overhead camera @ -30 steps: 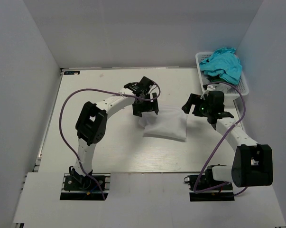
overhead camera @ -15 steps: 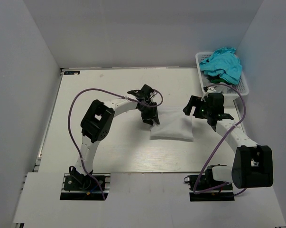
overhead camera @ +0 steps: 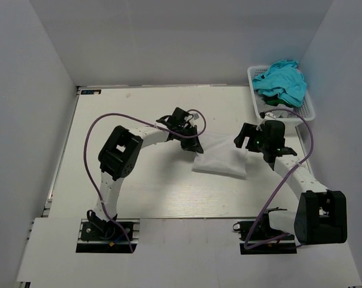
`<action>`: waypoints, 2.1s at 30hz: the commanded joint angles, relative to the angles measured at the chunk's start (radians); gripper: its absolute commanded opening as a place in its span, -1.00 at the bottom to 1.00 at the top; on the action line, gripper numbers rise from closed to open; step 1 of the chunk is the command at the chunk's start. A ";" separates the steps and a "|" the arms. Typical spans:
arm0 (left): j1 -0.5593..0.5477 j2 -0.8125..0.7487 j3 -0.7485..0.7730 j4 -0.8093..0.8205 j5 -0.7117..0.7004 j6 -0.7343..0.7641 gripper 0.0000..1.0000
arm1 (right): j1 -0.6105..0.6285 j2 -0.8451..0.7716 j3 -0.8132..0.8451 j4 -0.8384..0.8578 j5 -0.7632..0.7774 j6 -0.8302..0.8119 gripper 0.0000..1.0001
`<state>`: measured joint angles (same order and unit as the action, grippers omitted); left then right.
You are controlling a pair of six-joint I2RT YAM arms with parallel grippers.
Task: Fold and stack the t-shirts
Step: Put the neatly folded tshirt into the corner of the board with the left arm
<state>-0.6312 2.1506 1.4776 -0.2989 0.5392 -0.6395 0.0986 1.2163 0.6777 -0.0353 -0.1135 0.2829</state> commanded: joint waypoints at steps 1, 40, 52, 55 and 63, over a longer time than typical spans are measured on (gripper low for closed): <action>0.059 -0.112 -0.008 0.126 0.028 0.075 -1.00 | -0.003 -0.031 -0.006 0.023 0.028 -0.005 0.81; 0.878 0.413 0.898 -0.461 -0.445 0.965 -1.00 | 0.004 0.279 0.327 -0.037 0.017 0.025 0.81; 0.878 0.465 0.915 -0.241 -0.788 1.029 -1.00 | 0.010 0.347 0.405 -0.092 -0.015 0.030 0.81; 0.887 0.474 0.894 -0.221 -0.823 1.029 -1.00 | 0.010 0.364 0.419 -0.097 -0.026 0.035 0.81; 0.887 0.439 0.848 -0.100 -0.979 1.029 -0.11 | 0.016 0.387 0.439 -0.090 -0.054 0.032 0.81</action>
<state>0.2497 2.6373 2.3463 -0.4782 -0.3248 0.3935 0.1085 1.5867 1.0733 -0.1322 -0.1402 0.3103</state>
